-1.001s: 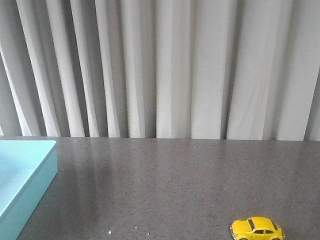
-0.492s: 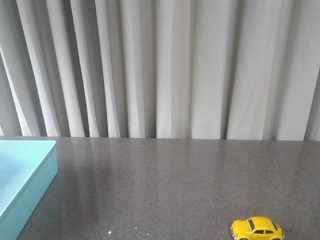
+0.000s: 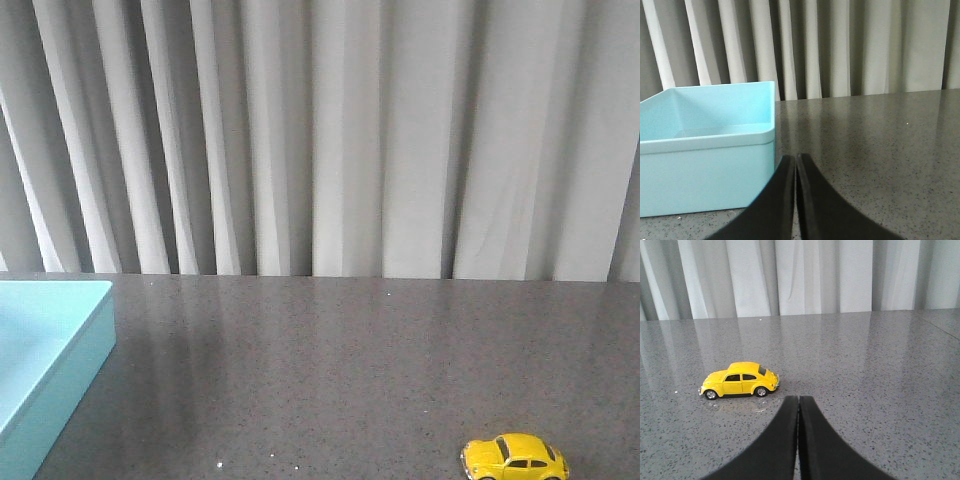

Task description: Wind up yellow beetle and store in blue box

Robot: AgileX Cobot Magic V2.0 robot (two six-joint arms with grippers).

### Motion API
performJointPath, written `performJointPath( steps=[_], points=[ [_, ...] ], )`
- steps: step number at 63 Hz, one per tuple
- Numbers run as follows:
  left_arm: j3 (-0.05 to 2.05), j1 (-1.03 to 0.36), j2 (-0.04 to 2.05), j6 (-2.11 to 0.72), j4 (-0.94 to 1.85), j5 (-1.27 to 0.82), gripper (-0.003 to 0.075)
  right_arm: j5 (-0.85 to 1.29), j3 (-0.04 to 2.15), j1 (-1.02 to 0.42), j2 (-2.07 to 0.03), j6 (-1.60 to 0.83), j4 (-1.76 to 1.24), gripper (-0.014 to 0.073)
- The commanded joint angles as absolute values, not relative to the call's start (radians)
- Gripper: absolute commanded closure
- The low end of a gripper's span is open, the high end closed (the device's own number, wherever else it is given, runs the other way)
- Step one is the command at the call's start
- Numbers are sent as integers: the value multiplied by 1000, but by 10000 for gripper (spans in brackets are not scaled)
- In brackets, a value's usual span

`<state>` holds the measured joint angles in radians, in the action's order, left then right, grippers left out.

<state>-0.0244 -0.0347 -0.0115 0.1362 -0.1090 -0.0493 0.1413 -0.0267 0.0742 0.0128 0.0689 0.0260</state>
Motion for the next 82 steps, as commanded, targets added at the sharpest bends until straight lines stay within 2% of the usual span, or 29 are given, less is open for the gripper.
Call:
performJointPath(
  steps=[1,11,21,39,48,62,82],
  points=[
    [-17,-35,-27,144,-106,18,726,63,-30,73,20,64,38,601],
    [33,-35,-25,147,-93,15,726,81,17,73,20,73,7,601],
    [185,-35,40,147,-60,-51,726,179,192,73,-23,67,0,601],
    [616,-35,404,109,-57,-261,726,405,555,73,-360,64,36,601],
    [762,-35,591,53,-57,-377,726,533,685,73,-529,42,49,601],
    [796,-35,771,53,-55,-476,726,574,713,73,-700,-14,34,601],
    [796,-35,890,58,-55,-505,725,579,713,73,-741,-14,26,598]
  ],
)
